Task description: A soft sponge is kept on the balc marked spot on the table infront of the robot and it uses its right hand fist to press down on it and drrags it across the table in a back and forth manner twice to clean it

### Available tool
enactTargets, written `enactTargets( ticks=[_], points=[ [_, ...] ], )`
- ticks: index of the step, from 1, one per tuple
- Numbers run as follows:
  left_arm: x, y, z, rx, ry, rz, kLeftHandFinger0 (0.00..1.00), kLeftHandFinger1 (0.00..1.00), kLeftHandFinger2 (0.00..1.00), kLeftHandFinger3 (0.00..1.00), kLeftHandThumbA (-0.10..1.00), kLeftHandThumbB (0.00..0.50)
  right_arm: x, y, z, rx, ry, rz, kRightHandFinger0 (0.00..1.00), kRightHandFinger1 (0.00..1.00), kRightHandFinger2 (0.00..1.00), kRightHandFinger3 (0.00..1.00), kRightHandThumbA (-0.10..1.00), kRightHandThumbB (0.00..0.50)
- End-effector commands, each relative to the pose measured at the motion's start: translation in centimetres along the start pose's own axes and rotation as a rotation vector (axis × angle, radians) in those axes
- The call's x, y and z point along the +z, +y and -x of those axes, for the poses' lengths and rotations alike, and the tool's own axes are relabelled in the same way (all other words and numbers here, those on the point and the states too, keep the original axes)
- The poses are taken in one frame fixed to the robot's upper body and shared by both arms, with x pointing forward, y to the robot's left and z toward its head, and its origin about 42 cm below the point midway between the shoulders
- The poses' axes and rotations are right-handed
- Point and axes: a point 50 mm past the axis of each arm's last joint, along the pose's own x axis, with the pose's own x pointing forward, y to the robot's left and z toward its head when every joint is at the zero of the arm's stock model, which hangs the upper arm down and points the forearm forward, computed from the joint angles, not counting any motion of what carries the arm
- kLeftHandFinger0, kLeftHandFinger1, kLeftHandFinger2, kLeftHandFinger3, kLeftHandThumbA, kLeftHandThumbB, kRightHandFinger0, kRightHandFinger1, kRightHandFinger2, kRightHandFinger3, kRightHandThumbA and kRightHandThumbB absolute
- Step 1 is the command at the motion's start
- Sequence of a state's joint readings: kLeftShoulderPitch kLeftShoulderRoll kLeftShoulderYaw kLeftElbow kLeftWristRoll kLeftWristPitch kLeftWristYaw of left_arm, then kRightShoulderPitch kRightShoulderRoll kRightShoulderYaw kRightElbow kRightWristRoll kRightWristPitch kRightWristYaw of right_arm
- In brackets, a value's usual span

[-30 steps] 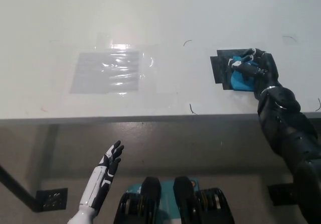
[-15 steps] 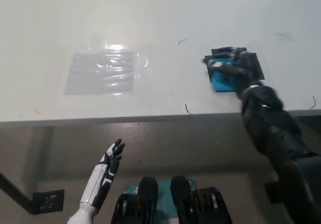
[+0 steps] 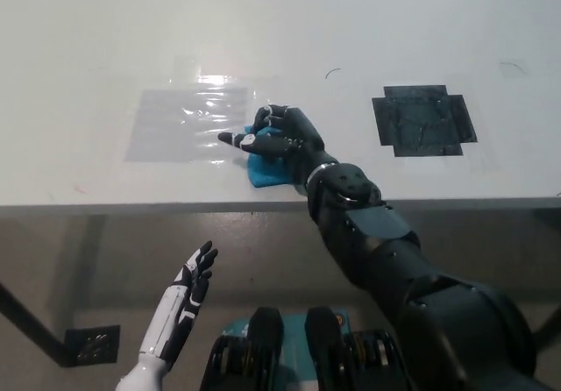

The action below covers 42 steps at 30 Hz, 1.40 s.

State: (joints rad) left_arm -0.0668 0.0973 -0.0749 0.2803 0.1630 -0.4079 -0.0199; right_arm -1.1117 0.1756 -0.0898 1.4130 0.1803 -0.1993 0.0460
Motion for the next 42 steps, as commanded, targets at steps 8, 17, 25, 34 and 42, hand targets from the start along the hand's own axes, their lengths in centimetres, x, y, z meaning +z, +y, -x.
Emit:
enactTargets(
  ticks=[8,17,25,34,42],
  points=[
    [1.3,0.6,-1.1,0.004,-0.064,-0.027,1.00,1.00,1.00,1.00,1.00,0.085,2.5,-3.5,-0.3,-0.025,-0.050,0.076,0.00,0.01,0.29,0.25,1.00,0.032],
    [1.3,0.9,-0.9,0.004,-0.064,-0.037,1.00,1.00,1.00,1.00,1.00,0.068,2.2,-17.5,3.3,-0.283,-0.053,0.025,0.00,0.02,0.36,0.28,1.00,0.040],
    [1.0,1.1,-0.5,0.024,-0.064,-0.021,1.00,1.00,1.00,1.00,1.00,0.046,2.5,-33.1,12.1,-0.596,-0.101,-0.066,0.00,0.00,0.34,0.33,1.00,0.034],
    [0.8,1.2,-0.4,0.025,-0.055,-0.026,1.00,1.00,1.00,1.00,1.00,0.045,2.4,-40.7,19.4,-0.795,-0.158,-0.135,0.00,0.00,0.39,0.51,1.00,0.000],
    [0.6,1.2,-0.4,0.022,-0.058,-0.030,1.00,1.00,1.00,1.00,1.00,0.033,1.5,-41.5,20.6,-0.841,-0.144,-0.185,0.00,0.04,0.47,0.58,1.00,0.009]
  ],
)
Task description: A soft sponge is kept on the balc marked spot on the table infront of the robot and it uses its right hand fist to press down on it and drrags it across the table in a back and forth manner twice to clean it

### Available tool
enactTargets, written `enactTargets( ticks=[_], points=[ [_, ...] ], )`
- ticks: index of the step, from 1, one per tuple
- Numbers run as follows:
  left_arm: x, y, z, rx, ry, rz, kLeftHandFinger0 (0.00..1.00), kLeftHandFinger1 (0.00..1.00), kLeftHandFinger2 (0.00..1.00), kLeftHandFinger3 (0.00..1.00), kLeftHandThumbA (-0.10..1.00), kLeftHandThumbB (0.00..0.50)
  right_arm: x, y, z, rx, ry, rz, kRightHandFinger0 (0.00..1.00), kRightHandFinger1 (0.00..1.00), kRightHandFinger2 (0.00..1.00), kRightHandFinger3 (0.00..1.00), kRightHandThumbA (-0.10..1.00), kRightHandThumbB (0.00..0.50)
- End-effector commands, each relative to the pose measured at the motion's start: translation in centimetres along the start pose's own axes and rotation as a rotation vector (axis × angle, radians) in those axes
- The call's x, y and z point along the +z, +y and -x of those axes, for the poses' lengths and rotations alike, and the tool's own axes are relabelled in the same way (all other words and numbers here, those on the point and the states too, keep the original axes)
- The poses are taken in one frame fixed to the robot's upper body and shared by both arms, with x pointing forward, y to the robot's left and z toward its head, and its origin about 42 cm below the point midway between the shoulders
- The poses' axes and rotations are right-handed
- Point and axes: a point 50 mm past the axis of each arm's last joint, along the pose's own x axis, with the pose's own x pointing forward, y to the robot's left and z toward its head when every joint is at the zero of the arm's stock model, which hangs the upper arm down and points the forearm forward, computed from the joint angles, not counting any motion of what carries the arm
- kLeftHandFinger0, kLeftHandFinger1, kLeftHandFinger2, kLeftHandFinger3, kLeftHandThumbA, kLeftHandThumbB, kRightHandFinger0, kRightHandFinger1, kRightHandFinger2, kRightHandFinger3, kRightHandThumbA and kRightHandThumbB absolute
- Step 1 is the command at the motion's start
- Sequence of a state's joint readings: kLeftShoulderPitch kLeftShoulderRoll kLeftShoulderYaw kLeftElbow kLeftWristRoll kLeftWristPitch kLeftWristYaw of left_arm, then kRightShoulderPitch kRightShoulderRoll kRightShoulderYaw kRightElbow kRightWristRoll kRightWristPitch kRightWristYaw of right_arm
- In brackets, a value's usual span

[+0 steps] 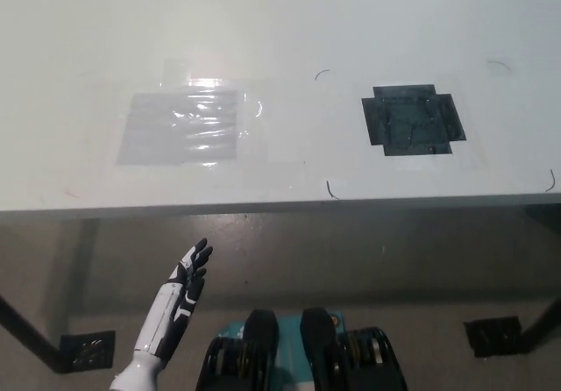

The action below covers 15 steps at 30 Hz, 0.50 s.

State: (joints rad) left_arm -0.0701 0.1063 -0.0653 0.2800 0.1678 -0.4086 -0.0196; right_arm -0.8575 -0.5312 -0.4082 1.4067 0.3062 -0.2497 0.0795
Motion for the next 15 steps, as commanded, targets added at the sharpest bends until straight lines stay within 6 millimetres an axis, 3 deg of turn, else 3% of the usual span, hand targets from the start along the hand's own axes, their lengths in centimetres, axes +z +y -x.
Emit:
enactTargets(
  ticks=[1,4,7,8,9,11,14,15],
  points=[
    [0.6,0.6,-0.4,0.017,-0.057,-0.018,1.00,1.00,1.00,1.00,1.00,0.033,-1.2,-0.7,0.4,-0.029,0.047,-0.044,0.00,0.05,0.49,0.62,1.00,0.000],
    [0.7,0.5,-0.4,0.009,-0.051,-0.017,1.00,1.00,1.00,1.00,1.00,0.045,-1.4,1.0,0.4,-0.003,0.025,-0.035,0.05,0.07,0.48,0.59,1.00,0.000],
    [0.6,0.5,-0.3,0.007,-0.046,-0.021,1.00,1.00,1.00,1.00,1.00,0.050,-1.7,3.8,0.3,0.051,0.032,-0.017,0.00,0.02,0.45,0.53,1.00,0.023],
    [0.6,0.4,-0.2,0.008,-0.044,-0.022,1.00,1.00,1.00,1.00,1.00,0.055,-1.9,5.3,0.3,0.077,0.033,-0.010,0.00,0.06,0.49,0.54,1.00,0.061],
    [0.6,0.4,-0.3,0.006,-0.045,-0.023,1.00,1.00,1.00,1.00,1.00,0.049,-1.9,6.6,0.3,0.096,0.041,-0.009,0.00,0.10,0.52,0.57,1.00,0.067],
    [0.6,0.4,-0.4,0.003,-0.051,-0.028,1.00,1.00,1.00,1.00,1.00,0.046,-1.9,9.5,0.5,0.151,0.036,-0.054,0.00,0.08,0.49,0.53,1.00,0.060],
    [0.5,0.5,-0.5,-0.004,-0.059,-0.031,1.00,1.00,1.00,1.00,1.00,0.031,-2.0,14.9,1.1,0.242,0.028,-0.041,0.00,0.05,0.44,0.37,1.00,0.071],
    [0.5,0.5,-0.5,-0.004,-0.062,-0.032,1.00,1.00,1.00,1.00,1.00,0.029,-2.0,15.6,1.2,0.252,0.030,-0.045,0.00,0.04,0.41,0.35,1.00,0.071]
  ],
)
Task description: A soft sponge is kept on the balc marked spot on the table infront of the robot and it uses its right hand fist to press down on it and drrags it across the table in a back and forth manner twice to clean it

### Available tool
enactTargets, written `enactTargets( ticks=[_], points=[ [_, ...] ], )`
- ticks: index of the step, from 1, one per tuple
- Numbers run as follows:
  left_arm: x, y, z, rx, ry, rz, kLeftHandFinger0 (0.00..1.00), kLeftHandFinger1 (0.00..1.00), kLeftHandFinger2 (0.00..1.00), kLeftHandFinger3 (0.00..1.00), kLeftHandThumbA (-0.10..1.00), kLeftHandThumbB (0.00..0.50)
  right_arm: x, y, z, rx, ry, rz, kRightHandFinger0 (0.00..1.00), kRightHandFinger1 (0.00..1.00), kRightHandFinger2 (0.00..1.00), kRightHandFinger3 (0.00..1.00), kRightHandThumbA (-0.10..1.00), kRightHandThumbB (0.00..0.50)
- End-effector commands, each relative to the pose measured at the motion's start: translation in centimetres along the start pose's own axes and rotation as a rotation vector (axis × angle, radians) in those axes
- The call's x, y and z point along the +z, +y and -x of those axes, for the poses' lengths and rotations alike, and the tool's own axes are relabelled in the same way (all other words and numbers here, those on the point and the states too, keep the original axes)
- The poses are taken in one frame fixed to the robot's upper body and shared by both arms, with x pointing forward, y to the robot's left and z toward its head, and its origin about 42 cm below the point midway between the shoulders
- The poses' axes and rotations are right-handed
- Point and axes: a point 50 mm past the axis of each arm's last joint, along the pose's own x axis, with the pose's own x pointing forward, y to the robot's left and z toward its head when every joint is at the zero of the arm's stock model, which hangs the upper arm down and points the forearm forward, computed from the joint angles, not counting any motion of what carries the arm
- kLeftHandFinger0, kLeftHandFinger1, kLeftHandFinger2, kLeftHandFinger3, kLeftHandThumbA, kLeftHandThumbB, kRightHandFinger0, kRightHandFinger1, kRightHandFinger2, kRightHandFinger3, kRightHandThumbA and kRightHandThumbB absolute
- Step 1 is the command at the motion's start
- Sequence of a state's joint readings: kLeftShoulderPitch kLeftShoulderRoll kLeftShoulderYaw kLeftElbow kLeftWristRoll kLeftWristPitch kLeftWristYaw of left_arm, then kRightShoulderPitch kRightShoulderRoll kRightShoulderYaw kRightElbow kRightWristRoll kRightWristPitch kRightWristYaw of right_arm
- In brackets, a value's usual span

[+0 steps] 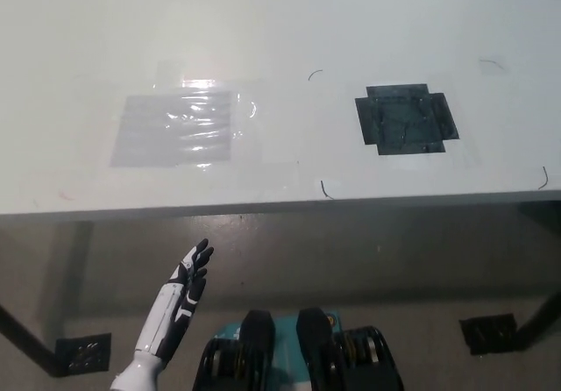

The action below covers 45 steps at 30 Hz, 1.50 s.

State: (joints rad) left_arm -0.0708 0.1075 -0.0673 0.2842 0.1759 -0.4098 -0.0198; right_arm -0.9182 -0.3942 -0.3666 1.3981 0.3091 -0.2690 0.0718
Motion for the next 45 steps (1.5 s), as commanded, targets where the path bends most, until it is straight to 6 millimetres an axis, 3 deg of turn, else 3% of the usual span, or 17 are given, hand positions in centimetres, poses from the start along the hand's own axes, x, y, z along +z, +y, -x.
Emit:
enactTargets(
  ticks=[1,5,12,17,24,27,28,29,30,31,32,34,37,39,43,44,45],
  points=[
    [0.6,0.5,-0.5,0.001,-0.058,-0.020,1.00,1.00,1.00,1.00,1.00,0.037,-0.4,8.2,-0.1,0.133,0.023,-0.010,0.00,0.03,0.37,0.31,1.00,0.087],
    [0.5,0.3,-0.4,-0.003,-0.061,-0.019,1.00,1.00,1.00,1.00,1.00,0.025,-0.7,14.4,0.7,0.241,0.019,-0.017,0.00,0.00,0.32,0.26,1.00,0.067],
    [0.7,0.2,-0.5,0.001,-0.056,-0.010,1.00,1.00,1.00,1.00,1.00,0.028,-1.5,20.3,2.2,0.350,0.034,-0.030,0.00,0.00,0.26,0.21,1.00,0.039],
    [0.7,0.2,-0.5,-0.004,-0.063,-0.028,1.00,1.00,1.00,1.00,1.00,0.035,-2.4,21.0,2.8,0.361,0.047,-0.013,0.00,0.00,0.29,0.21,1.00,0.053],
    [0.9,0.5,-0.6,-0.005,-0.063,-0.029,1.00,1.00,1.00,1.00,1.00,0.042,-3.0,18.8,2.4,0.324,0.067,-0.004,0.00,0.00,0.33,0.30,1.00,0.038],
    [0.8,0.5,-0.4,-0.005,-0.069,-0.029,1.00,1.00,1.00,1.00,1.00,0.032,-2.9,17.6,2.1,0.295,0.046,0.038,0.00,0.00,0.32,0.32,1.00,0.082],
    [0.8,0.5,-0.4,-0.003,-0.074,-0.033,1.00,1.00,1.00,1.00,1.00,0.025,-2.7,17.4,2.0,0.295,0.026,0.061,0.05,0.05,0.38,0.39,1.00,0.128],
    [0.8,0.5,-0.5,-0.001,-0.078,-0.035,1.00,1.00,1.00,1.00,1.00,0.023,-2.4,17.3,1.9,0.301,0.001,0.084,0.04,0.01,0.31,0.38,1.00,0.139],
    [0.8,0.6,-0.5,0.000,-0.076,-0.033,1.00,1.00,1.00,1.00,1.00,0.030,-1.9,17.2,1.8,0.316,-0.026,0.104,0.32,0.35,0.65,0.70,1.00,0.267],
    [0.8,0.5,-0.5,-0.002,-0.069,-0.033,1.00,1.00,1.00,1.00,1.00,0.043,-0.8,17.3,1.5,0.348,-0.074,0.114,0.71,0.74,0.95,0.96,1.00,0.280],
    [0.8,0.5,-0.4,-0.003,-0.066,-0.032,1.00,1.00,1.00,1.00,1.00,0.044,0.1,17.6,1.4,0.377,-0.107,0.102,1.00,1.00,1.00,1.00,1.00,0.280],
    [0.8,0.6,-0.6,-0.003,-0.068,-0.024,1.00,1.00,1.00,1.00,1.00,0.041,4.3,19.3,1.1,0.488,-0.254,0.036,1.00,1.00,1.00,1.00,1.00,0.280],
    [0.9,0.7,-0.8,0.001,-0.066,-0.027,1.00,1.00,1.00,1.00,1.00,0.037,11.3,21.4,2.6,0.596,-0.482,0.001,1.00,1.00,1.00,1.00,1.00,0.353],
    [0.8,0.6,-0.7,0.000,-0.055,-0.021,1.00,1.00,1.00,1.00,1.00,0.049,18.1,22.3,5.9,0.690,-0.676,-0.021,1.00,1.00,1.00,1.00,1.00,0.367],
    [0.6,0.6,-0.6,-0.007,-0.064,-0.029,1.00,1.00,1.00,1.00,1.00,0.056,26.2,22.6,12.6,0.794,-0.944,-0.025,1.00,1.00,1.00,1.00,1.00,0.421],
    [0.6,0.6,-0.6,-0.007,-0.060,-0.027,1.00,1.00,1.00,1.00,1.00,0.068,27.5,22.6,13.9,0.799,-0.991,-0.017,1.00,1.00,1.00,1.00,1.00,0.466],
    [0.6,0.7,-0.6,-0.008,-0.054,-0.020,1.00,1.00,1.00,1.00,1.00,0.071,29.5,22.3,16.9,0.818,-1.087,-0.024,1.00,1.00,1.00,1.00,1.00,0.462]
  ],
)
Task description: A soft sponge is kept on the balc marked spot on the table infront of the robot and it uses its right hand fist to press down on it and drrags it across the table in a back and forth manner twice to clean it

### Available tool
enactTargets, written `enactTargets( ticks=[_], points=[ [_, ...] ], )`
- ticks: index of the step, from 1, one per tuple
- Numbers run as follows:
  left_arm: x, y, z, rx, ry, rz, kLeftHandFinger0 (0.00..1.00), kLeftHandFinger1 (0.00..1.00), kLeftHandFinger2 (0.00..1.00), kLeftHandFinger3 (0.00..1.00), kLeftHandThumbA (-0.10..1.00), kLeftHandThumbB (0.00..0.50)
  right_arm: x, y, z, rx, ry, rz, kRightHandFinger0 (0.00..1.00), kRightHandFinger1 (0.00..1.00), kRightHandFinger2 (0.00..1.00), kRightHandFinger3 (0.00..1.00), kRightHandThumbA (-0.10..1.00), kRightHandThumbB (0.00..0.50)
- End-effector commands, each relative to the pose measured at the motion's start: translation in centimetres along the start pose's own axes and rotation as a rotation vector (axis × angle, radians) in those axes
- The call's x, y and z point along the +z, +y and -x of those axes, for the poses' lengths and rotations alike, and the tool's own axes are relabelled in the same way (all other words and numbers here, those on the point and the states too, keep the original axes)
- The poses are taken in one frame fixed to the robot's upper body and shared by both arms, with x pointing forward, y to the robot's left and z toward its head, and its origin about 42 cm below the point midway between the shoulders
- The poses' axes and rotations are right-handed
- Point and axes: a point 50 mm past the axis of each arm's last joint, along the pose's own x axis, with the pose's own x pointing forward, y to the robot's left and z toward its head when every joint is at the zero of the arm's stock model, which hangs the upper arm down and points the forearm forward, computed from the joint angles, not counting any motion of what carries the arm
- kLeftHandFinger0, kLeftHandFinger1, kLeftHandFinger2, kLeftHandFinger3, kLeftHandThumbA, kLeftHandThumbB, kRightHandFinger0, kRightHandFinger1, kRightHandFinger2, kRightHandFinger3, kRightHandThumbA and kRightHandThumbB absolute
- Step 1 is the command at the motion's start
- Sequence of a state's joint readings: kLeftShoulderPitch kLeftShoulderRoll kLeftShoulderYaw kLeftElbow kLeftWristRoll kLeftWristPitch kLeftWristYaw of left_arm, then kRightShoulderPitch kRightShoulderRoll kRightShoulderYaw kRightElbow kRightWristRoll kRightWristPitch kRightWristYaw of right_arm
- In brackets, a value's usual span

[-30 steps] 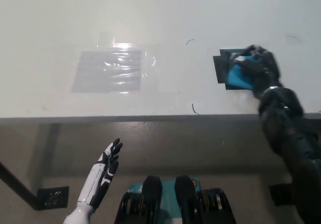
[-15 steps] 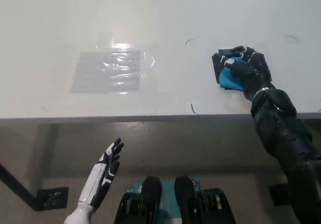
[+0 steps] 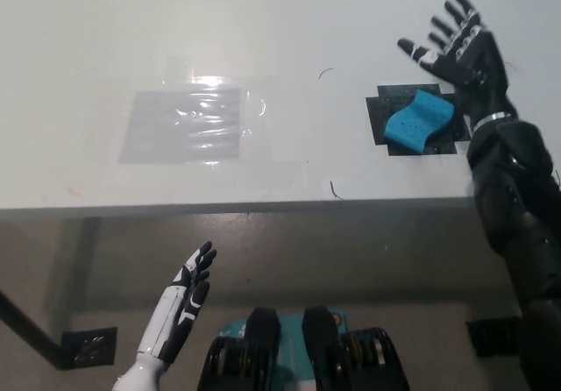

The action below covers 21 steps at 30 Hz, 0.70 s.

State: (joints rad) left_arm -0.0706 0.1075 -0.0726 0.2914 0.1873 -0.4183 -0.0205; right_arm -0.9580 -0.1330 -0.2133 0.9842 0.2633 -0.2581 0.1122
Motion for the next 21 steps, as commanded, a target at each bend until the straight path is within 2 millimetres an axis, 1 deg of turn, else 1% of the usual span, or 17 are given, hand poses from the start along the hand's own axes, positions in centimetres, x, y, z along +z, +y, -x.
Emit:
enactTargets(
  ticks=[1,3,5,6,7,8,9,10,11,12,14,15,16,17,18,19,21],
  points=[
    [0.7,0.9,-0.7,0.001,-0.050,-0.013,1.00,1.00,1.00,1.00,1.00,0.070,30.0,7.7,5.8,0.427,-0.868,0.097,1.00,1.00,1.00,1.00,1.00,0.450],
    [0.7,0.9,-0.6,0.000,-0.054,-0.015,1.00,1.00,1.00,1.00,1.00,0.059,32.0,7.6,8.8,0.485,-0.943,0.096,1.00,1.00,1.00,1.00,1.00,0.468],
    [0.8,1.0,-0.7,-0.002,-0.046,-0.005,1.00,1.00,1.00,1.00,1.00,0.067,32.6,7.3,10.8,0.518,-0.986,0.103,1.00,1.00,1.00,1.00,1.00,0.478],
    [0.8,1.0,-0.7,-0.003,-0.045,-0.010,1.00,1.00,1.00,1.00,1.00,0.074,32.7,7.2,11.9,0.526,-1.000,0.096,1.00,1.00,1.00,1.00,1.00,0.466],
    [0.8,1.1,-0.6,-0.003,-0.048,-0.018,1.00,1.00,1.00,1.00,1.00,0.077,32.3,6.9,14.1,0.553,-1.029,0.118,1.00,1.00,1.00,1.00,1.00,0.465],
    [0.8,1.2,-0.7,-0.005,-0.047,-0.019,1.00,1.00,1.00,1.00,1.00,0.084,32.0,6.7,15.3,0.556,-1.049,0.141,1.00,1.00,1.00,1.00,1.00,0.453],
    [0.8,1.2,-0.7,-0.005,-0.046,-0.019,1.00,1.00,1.00,1.00,1.00,0.084,31.8,6.7,15.7,0.557,-1.056,0.150,1.00,1.00,1.00,1.00,1.00,0.453],
    [0.8,1.3,-0.7,-0.004,-0.042,-0.014,1.00,1.00,1.00,1.00,1.00,0.103,30.9,6.5,17.6,0.557,-1.086,0.218,1.00,1.00,1.00,1.00,1.00,0.468],
    [0.8,1.3,-0.7,-0.003,-0.041,-0.012,1.00,1.00,1.00,1.00,1.00,0.100,30.3,6.5,18.7,0.554,-1.094,0.254,1.00,1.00,1.00,1.00,1.00,0.476],
    [0.8,1.3,-0.6,-0.003,-0.036,-0.003,1.00,1.00,1.00,1.00,1.00,0.118,28.5,6.5,20.9,0.561,-1.088,0.301,1.00,1.00,1.00,1.00,1.00,0.499],
    [0.7,1.3,-0.5,-0.002,-0.032,0.002,1.00,1.00,1.00,1.00,1.00,0.123,26.5,6.8,23.1,0.569,-1.061,0.313,1.00,1.00,1.00,1.00,1.00,0.489],
    [0.8,1.2,-0.4,-0.002,-0.032,0.003,1.00,1.00,1.00,1.00,1.00,0.120,24.4,7.1,24.9,0.551,-1.040,0.334,1.00,1.00,1.00,1.00,1.00,0.492],
    [0.9,1.2,-0.5,-0.001,-0.035,0.003,1.00,1.00,1.00,1.00,1.00,0.128,23.4,7.3,25.6,0.553,-1.044,0.346,1.00,1.00,1.00,1.00,1.00,0.478],
    [0.8,1.2,-0.6,0.000,-0.037,0.004,1.00,1.00,1.00,1.00,1.00,0.127,21.7,7.6,26.5,0.549,-1.041,0.344,1.00,1.00,1.00,1.00,1.00,0.464],
    [0.8,1.2,-0.6,0.001,-0.037,0.004,1.00,1.00,1.00,1.00,1.00,0.127,21.2,7.7,26.9,0.546,-1.037,0.341,1.00,1.00,1.00,1.00,1.00,0.463],
    [0.8,1.1,-0.5,0.000,-0.036,0.007,1.00,1.00,1.00,1.00,1.00,0.127,19.4,7.9,28.2,0.527,-1.007,0.371,1.00,1.00,1.00,1.00,1.00,0.473],
    [0.8,1.2,-0.6,0.003,-0.040,0.009,1.00,1.00,1.00,1.00,1.00,0.133,17.2,8.2,29.8,0.480,-0.943,0.385,1.00,1.00,1.00,1.00,1.00,0.481]
  ],
)
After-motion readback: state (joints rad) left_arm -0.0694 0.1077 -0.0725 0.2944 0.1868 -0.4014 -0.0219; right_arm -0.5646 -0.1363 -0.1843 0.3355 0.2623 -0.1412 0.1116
